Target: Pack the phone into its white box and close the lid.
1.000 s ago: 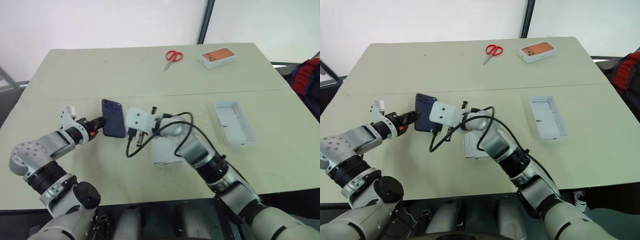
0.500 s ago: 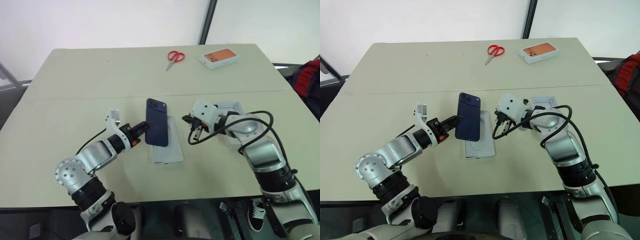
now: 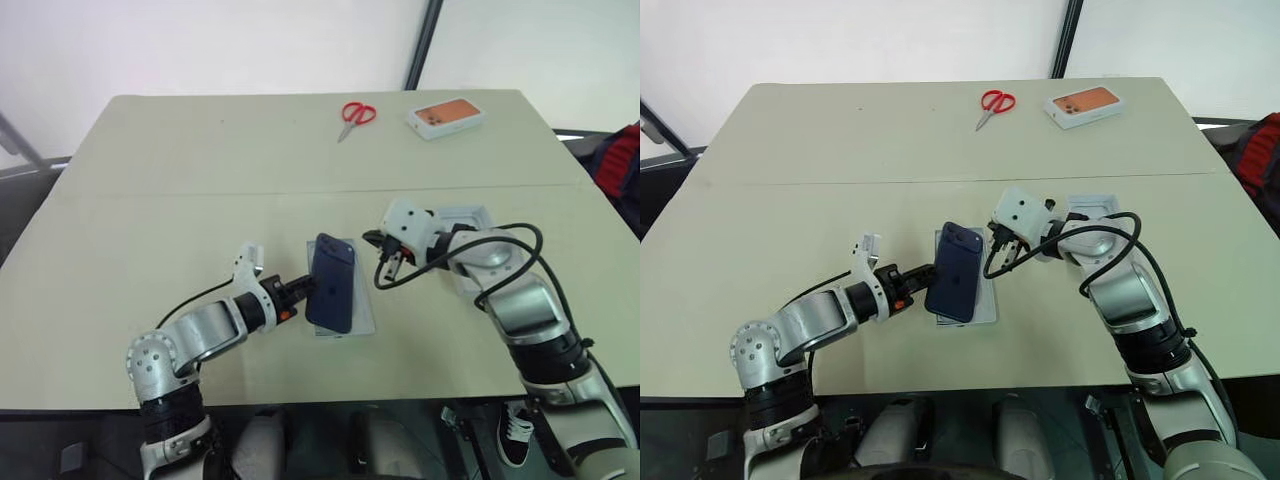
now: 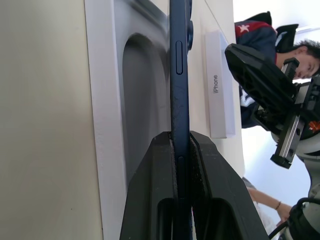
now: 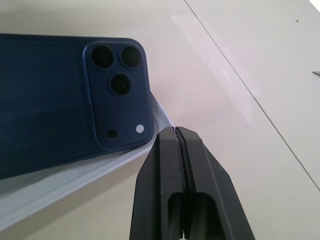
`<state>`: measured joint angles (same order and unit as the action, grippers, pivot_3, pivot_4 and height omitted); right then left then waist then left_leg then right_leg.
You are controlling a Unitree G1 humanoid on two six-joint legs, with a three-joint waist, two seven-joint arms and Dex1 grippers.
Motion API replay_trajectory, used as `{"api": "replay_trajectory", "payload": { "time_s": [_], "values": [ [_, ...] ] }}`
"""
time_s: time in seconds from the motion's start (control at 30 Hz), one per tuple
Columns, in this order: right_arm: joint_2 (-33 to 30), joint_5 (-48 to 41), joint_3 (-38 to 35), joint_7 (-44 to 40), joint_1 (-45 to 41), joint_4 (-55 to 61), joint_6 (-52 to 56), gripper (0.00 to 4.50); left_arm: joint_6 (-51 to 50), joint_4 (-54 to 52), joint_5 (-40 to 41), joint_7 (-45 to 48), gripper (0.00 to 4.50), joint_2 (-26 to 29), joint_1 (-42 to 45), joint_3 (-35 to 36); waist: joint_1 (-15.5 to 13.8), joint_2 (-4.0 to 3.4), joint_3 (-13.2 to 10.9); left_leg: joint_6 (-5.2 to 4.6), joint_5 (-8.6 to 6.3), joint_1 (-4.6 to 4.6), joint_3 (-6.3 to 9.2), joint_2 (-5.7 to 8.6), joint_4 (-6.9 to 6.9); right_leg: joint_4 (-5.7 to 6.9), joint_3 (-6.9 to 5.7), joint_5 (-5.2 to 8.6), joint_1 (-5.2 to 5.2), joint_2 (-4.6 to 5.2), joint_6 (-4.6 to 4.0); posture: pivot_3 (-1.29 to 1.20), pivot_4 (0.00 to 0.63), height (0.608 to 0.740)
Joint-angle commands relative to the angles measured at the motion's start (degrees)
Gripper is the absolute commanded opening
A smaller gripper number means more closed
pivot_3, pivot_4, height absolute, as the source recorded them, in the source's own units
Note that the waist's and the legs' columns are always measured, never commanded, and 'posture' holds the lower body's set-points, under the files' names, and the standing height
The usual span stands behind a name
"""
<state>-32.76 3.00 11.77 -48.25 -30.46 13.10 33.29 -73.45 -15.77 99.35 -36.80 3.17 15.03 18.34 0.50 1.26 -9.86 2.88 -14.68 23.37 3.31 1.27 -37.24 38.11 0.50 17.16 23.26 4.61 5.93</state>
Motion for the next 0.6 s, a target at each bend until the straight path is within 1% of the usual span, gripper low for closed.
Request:
{"api": "replay_trajectory", "payload": {
  "time_s": [0.03, 0.07, 0.13, 0.2, 0.3, 0.33, 0.47, 0.57, 0.6],
  "values": [
    [-0.4, -0.6, -0.3, 0.3, -1.4, 0.6, -1.2, 0.00, 6.4, -1.5, 7.0, -0.9, 0.46, 3.4, -0.7, -5.2, 0.0, -0.01, 0.0, 0.00, 0.00, 0.00, 0.00, 0.00, 0.00, 0.00, 0.00, 0.00, 0.00, 0.00, 0.00, 0.00, 0.150, 0.740],
    [-0.3, -0.6, -0.2, 0.4, -1.5, 0.6, -1.2, 0.00, 7.7, -1.5, 7.9, -0.9, 0.95, 4.7, -0.9, -6.3, 0.0, -0.01, 0.0, 0.00, 0.00, 0.00, 0.00, 0.00, 0.00, 0.00, 0.00, 0.00, 0.00, 0.00, 0.00, 0.00, 0.150, 0.740],
    [-0.3, -0.7, -0.1, 0.4, -1.5, 0.7, -1.2, 0.00, 10.1, -1.9, 9.6, -0.6, 1.75, 7.3, -1.1, -8.4, 0.0, -0.02, 0.0, 0.00, 0.01, 0.00, 0.00, 0.00, 0.00, 0.00, 0.00, 0.00, 0.00, -0.01, 0.00, 0.00, 0.150, 0.740],
    [-0.4, -0.8, -0.1, 0.5, -1.5, 0.8, -1.2, 0.00, 11.8, -2.3, 11.1, 0.3, 2.89, 10.3, -1.3, -10.2, 0.0, -0.02, 0.0, 0.00, 0.01, 0.00, 0.00, 0.01, 0.01, 0.00, 0.00, 0.00, 0.00, -0.02, -0.01, 0.00, 0.150, 0.740],
    [-0.6, -0.9, -0.1, 0.5, -1.5, 0.8, -1.2, 0.00, 12.5, -3.1, 12.0, 3.4, 4.31, 15.9, -1.3, -11.4, 0.1, -0.02, 0.0, 0.00, 0.01, -0.01, 0.00, 0.01, 0.01, 0.00, -0.01, 0.01, -0.01, -0.03, -0.01, 0.00, 0.150, 0.740],
    [-0.6, -0.9, -0.1, 0.5, -1.5, 0.7, -1.3, 0.00, 13.0, -3.2, 12.3, 4.2, 4.47, 17.3, -1.3, -11.9, 0.2, -0.03, 0.0, -0.01, 0.01, -0.01, 0.00, 0.00, 0.02, 0.00, -0.01, 0.01, -0.01, -0.05, -0.01, 0.00, 0.150, 0.740],
    [-1.1, -0.9, -0.2, 0.3, -1.5, 0.6, -1.6, 0.00, 10.2, -6.1, 9.9, 13.6, 4.47, 27.9, -1.9, -11.0, 0.2, -0.06, 0.0, -0.01, 0.01, -0.02, -0.01, 0.00, 0.05, -0.01, 0.00, 0.01, 0.00, -0.08, -0.02, 0.00, 0.150, 0.740],
    [-1.4, -1.1, -0.3, 0.2, -1.5, 0.4, -1.8, 0.00, 9.9, -7.8, 6.0, 20.5, 4.47, 33.9, -2.6, -10.1, 0.2, -0.10, 0.0, -0.03, 0.00, -0.02, -0.02, 0.01, 0.06, -0.02, -0.01, 0.02, -0.01, -0.08, -0.02, 0.00, 0.150, 0.740],
    [-1.6, -1.1, -0.3, 0.1, -1.5, 0.4, -1.9, 0.00, 10.4, -8.0, 4.4, 22.7, 4.47, 35.3, -2.7, -9.6, 0.2, -0.10, 0.0, -0.23, -0.11, -0.02, -0.02, 0.00, 0.07, -0.02, -0.01, 0.02, -0.01, -0.08, -0.02, 0.00, 0.150, 0.740]
  ]
}}
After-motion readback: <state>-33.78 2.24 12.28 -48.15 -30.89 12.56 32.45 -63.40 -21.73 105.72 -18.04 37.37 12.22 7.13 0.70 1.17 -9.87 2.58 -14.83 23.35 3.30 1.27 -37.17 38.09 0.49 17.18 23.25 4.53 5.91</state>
